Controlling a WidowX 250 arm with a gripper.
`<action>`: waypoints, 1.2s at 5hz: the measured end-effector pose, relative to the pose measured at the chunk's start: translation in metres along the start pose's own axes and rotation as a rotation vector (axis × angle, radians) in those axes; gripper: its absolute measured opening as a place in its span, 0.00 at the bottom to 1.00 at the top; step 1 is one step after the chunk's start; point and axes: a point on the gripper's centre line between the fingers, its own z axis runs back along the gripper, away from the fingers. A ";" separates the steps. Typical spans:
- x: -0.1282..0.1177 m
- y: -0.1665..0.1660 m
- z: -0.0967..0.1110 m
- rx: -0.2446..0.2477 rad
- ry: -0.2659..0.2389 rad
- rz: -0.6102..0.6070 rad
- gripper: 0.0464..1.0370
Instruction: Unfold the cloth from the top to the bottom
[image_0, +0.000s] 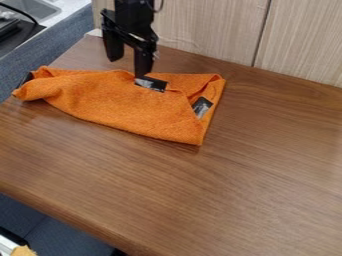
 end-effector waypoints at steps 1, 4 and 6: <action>0.012 -0.003 -0.017 -0.012 0.039 -0.033 0.96; 0.012 -0.009 -0.027 0.018 0.084 -0.089 0.34; 0.006 -0.009 -0.027 0.038 0.088 -0.094 0.04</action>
